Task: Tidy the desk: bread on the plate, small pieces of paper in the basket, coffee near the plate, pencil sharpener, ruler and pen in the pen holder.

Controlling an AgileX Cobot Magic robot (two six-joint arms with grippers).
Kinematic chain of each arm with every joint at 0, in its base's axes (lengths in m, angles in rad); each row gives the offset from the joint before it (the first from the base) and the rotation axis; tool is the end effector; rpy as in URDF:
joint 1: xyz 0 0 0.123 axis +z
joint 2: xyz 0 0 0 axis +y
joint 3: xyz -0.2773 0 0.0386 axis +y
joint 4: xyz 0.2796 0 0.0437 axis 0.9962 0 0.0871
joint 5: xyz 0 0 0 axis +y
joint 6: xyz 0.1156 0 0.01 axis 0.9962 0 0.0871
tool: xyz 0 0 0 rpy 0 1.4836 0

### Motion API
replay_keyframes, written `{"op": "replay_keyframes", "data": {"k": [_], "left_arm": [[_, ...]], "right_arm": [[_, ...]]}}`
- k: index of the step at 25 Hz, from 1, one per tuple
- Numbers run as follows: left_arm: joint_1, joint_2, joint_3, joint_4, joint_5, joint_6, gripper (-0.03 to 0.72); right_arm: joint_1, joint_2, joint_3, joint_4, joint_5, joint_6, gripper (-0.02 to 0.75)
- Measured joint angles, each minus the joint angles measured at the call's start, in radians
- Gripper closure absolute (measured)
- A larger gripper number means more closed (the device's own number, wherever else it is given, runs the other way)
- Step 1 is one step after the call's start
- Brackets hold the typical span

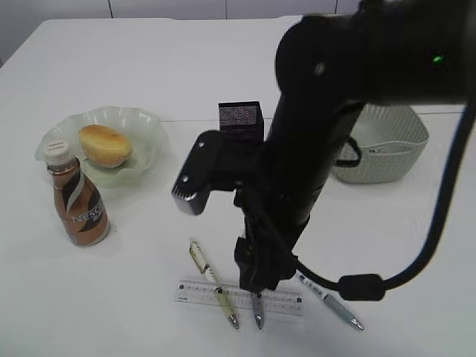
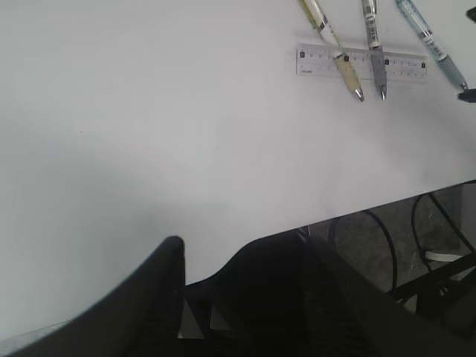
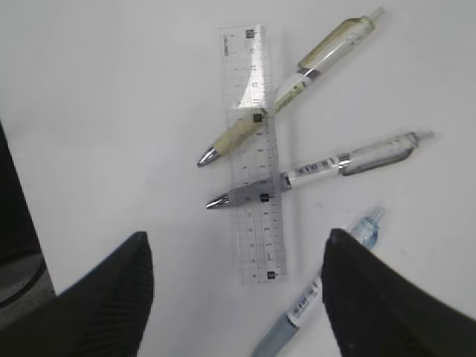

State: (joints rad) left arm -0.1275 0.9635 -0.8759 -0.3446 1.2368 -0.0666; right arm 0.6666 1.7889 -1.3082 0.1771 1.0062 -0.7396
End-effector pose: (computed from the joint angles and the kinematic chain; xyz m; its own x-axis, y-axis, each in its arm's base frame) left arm 0.1874 -0.0614 0.2886 -0.9571 -0.0519 -0.2850 0.0560 0.9322 -0.3576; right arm 0.2927 0.2523 0.1819 -0.2389 -0.9435 -0.2297 -0.9700 0.2430 0.0106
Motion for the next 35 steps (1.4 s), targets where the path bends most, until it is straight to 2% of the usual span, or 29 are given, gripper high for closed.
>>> {"op": "replay_keyframes", "data": {"k": [8, 20, 23, 29, 35], "left_arm": [[0.0, 0.0, 0.0, 0.002, 0.0, 0.0, 0.316], [0.0, 0.0, 0.0, 0.002, 0.0, 0.0, 0.316], [0.0, 0.0, 0.0, 0.002, 0.0, 0.0, 0.316], [0.0, 0.0, 0.0, 0.033, 0.0, 0.0, 0.316], [0.0, 0.0, 0.0, 0.056, 0.0, 0.0, 0.316]], "right_arm": [[0.008, 0.149, 0.0, -0.011, -0.025, -0.045, 0.185], [0.017, 0.158, -0.002, 0.035, -0.054, -0.12, 0.185], [0.017, 0.158, -0.002, 0.035, -0.106, -0.136, 0.185], [0.017, 0.158, -0.002, 0.062, -0.123, -0.359, 0.185], [0.017, 0.193, -0.003, 0.082, -0.147, -0.389, 0.185]]}}
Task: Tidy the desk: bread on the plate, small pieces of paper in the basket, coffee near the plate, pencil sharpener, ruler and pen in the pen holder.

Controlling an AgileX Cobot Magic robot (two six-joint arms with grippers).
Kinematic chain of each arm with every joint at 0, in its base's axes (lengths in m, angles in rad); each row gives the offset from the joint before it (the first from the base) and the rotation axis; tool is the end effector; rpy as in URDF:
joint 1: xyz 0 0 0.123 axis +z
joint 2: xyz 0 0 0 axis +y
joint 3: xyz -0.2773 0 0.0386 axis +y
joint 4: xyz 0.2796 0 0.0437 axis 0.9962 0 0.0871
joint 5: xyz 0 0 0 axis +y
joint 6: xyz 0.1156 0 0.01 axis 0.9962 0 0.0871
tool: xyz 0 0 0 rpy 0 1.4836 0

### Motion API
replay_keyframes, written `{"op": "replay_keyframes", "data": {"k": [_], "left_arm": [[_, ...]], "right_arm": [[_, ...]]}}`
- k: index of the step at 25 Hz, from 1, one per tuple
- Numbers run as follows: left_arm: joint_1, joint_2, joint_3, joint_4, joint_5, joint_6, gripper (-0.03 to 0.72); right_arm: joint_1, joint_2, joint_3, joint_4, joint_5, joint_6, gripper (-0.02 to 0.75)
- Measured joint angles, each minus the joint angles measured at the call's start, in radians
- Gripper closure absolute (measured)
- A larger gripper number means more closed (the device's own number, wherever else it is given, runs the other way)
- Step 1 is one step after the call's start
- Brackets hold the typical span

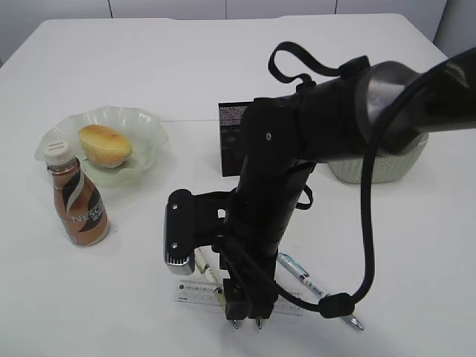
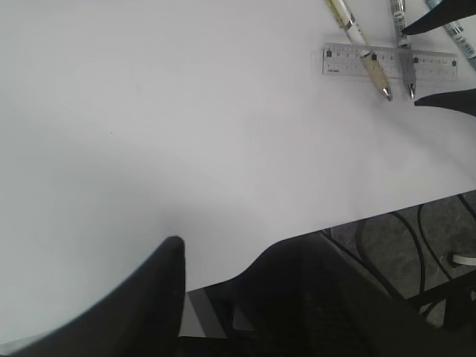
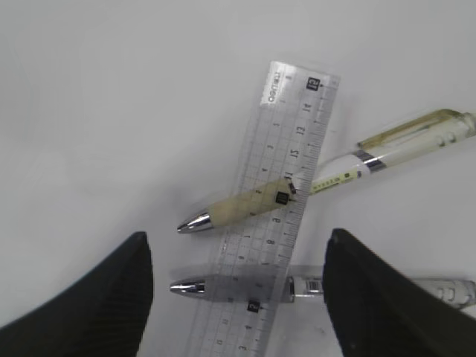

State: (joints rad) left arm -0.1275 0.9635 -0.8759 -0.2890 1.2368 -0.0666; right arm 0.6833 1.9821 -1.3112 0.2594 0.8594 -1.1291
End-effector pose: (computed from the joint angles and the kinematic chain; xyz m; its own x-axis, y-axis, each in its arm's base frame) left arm 0.1882 -0.0556 0.2867 -0.9551 -0.0359 -0.2942 0.0583 0.9505 -0.3052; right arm 0.3027 0.2755 0.1095 0.0826 -0.9672 -0.2401 -0.9965 -0.0833 -0.0072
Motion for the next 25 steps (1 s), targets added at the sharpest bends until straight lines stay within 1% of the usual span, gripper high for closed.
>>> {"op": "replay_keyframes", "data": {"k": [7, 13, 20, 25], "left_arm": [[0.0, 0.0, 0.0, 0.006, 0.0, 0.0, 0.316], [0.0, 0.0, 0.0, 0.011, 0.0, 0.0, 0.316], [0.0, 0.0, 0.0, 0.015, 0.0, 0.0, 0.317], [0.0, 0.0, 0.0, 0.018, 0.0, 0.0, 0.317]], "right_arm": [[0.0, 0.045, 0.0, -0.028, -0.006, -0.002, 0.185], [0.0, 0.049, -0.001, -0.041, -0.051, -0.002, 0.185], [0.0, 0.08, -0.001, -0.047, -0.053, -0.005, 0.185], [0.0, 0.092, -0.001, -0.071, -0.053, -0.005, 0.185]]}}
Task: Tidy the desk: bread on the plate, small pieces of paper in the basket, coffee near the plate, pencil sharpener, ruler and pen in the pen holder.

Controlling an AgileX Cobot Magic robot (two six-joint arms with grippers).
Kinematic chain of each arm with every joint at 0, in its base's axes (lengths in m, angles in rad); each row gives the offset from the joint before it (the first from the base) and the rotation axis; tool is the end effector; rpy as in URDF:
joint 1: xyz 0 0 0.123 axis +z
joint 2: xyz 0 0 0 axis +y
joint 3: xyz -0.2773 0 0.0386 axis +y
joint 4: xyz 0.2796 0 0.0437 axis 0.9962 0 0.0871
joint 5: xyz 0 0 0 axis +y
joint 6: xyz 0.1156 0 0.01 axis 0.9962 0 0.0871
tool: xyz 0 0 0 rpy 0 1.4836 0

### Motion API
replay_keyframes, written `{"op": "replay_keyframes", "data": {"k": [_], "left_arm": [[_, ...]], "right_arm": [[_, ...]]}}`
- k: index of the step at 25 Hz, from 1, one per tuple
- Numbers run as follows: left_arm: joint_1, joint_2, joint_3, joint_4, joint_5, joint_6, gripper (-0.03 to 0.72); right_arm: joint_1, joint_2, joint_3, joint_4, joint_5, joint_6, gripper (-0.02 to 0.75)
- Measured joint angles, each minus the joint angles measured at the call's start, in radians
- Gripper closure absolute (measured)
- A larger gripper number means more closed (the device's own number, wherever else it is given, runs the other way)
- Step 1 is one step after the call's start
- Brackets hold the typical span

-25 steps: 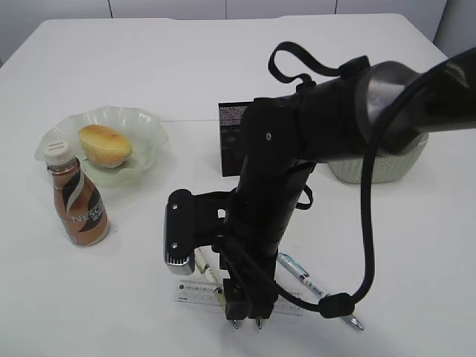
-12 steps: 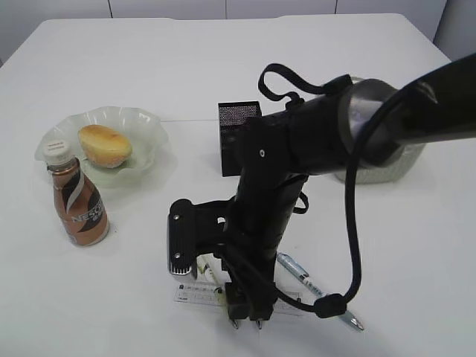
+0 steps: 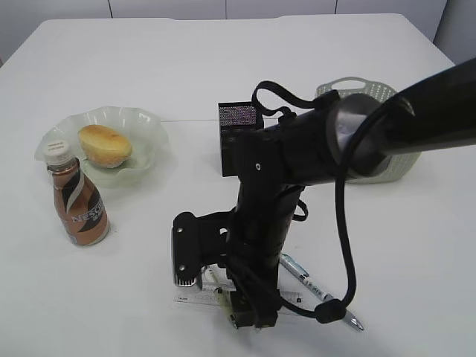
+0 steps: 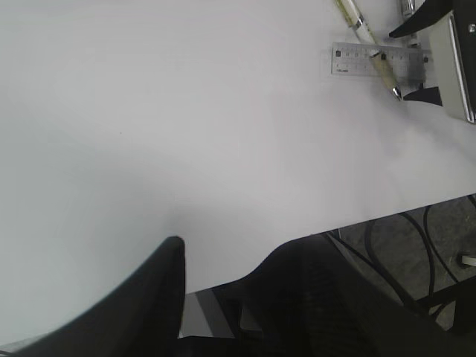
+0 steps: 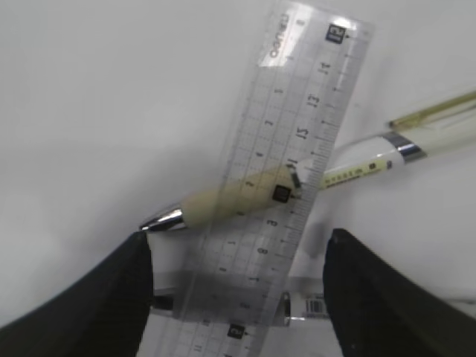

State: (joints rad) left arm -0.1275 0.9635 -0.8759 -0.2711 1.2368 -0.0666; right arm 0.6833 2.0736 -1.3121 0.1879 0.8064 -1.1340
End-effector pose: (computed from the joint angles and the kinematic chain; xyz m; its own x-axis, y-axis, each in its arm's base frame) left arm 0.1884 -0.0538 0.2862 -0.9544 -0.0306 -0.2969 0.0590 0.9558 -0.2882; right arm 0.3090 0.2718 0.0717 0.1213 -0.9786 -0.1662 -0.9926 -0.1211 -0.0112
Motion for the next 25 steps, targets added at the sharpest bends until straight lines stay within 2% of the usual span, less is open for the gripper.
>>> {"op": "replay_keyframes", "data": {"k": [25], "left_arm": [[0.0, 0.0, 0.0, 0.006, 0.0, 0.0, 0.317]], "right_arm": [[0.0, 0.019, 0.0, -0.024, -0.014, 0.0, 0.184]]}}
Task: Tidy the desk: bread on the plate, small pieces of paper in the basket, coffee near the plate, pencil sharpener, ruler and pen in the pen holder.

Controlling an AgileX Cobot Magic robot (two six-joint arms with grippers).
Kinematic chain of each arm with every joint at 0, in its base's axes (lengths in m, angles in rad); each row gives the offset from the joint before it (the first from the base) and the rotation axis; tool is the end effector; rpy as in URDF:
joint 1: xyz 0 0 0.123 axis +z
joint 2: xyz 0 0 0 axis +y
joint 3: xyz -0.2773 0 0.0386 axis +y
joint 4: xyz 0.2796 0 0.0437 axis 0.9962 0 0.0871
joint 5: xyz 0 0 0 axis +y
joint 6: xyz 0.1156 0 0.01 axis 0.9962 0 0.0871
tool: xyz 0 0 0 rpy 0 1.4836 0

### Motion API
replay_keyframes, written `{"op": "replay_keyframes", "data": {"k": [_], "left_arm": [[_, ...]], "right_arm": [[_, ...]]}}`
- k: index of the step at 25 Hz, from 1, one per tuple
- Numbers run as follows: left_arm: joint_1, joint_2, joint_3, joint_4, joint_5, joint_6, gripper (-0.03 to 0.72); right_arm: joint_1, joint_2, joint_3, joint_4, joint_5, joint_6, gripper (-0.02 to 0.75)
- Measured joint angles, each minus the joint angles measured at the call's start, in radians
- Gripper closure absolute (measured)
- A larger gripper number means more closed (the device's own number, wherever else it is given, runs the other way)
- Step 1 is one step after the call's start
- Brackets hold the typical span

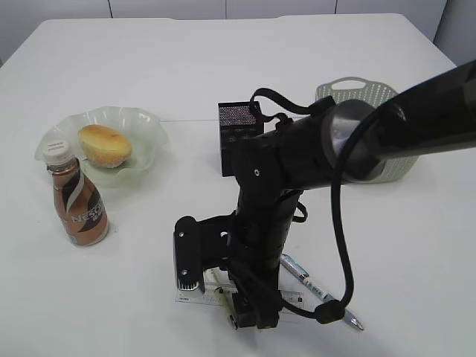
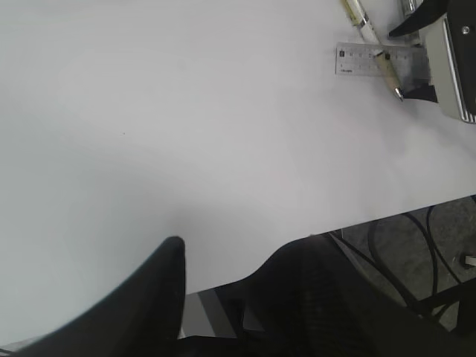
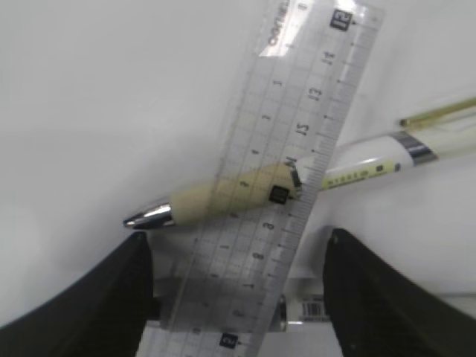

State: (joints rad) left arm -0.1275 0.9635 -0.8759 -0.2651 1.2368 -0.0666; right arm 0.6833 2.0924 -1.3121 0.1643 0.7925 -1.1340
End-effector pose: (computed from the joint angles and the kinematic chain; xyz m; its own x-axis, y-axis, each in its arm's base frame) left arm 0.1885 -0.0531 0.2860 -0.9542 -0.0288 -0.2979 0.0592 0.9574 -0.2825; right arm 0.3106 0.2703 0.0638 0.1354 -0.9798 -0.1469 -0.9908 -0.1343 -0.0173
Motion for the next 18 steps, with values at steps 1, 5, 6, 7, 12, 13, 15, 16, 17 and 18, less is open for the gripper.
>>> {"op": "replay_keyframes", "data": {"k": [1, 5, 6, 7, 12, 13, 15, 16, 17, 18], "left_arm": [[0.0, 0.0, 0.0, 0.001, 0.0, 0.0, 0.317], [0.0, 0.0, 0.0, 0.002, 0.0, 0.0, 0.317], [0.0, 0.0, 0.0, 0.002, 0.0, 0.0, 0.317], [0.0, 0.0, 0.0, 0.003, 0.0, 0.0, 0.317], [0.0, 0.0, 0.0, 0.005, 0.0, 0.0, 0.317], [0.0, 0.0, 0.0, 0.005, 0.0, 0.0, 0.317], [0.0, 0.0, 0.0, 0.005, 0.0, 0.0, 0.317], [0.0, 0.0, 0.0, 0.005, 0.0, 0.0, 0.317], [0.0, 0.0, 0.0, 0.005, 0.0, 0.0, 0.317], [0.0, 0.0, 0.0, 0.005, 0.0, 0.0, 0.317]], "right_arm": [[0.0, 0.002, 0.0, -0.002, 0.0, 0.0, 0.185], [0.0, 0.004, 0.0, -0.005, 0.0, 0.0, 0.184], [0.0, 0.004, 0.0, -0.005, -0.002, 0.0, 0.184], [0.0, 0.004, 0.0, -0.006, -0.002, 0.0, 0.184], [0.0, 0.004, 0.0, -0.008, -0.002, 0.0, 0.184], [0.0, 0.004, 0.0, -0.008, -0.002, 0.0, 0.184], [0.0, 0.004, 0.0, -0.008, -0.002, 0.0, 0.184], [0.0, 0.004, 0.0, -0.008, -0.002, 0.0, 0.184], [0.0, 0.004, 0.0, -0.008, -0.002, 0.0, 0.184], [0.0, 0.004, 0.0, -0.008, -0.002, 0.0, 0.184]]}}
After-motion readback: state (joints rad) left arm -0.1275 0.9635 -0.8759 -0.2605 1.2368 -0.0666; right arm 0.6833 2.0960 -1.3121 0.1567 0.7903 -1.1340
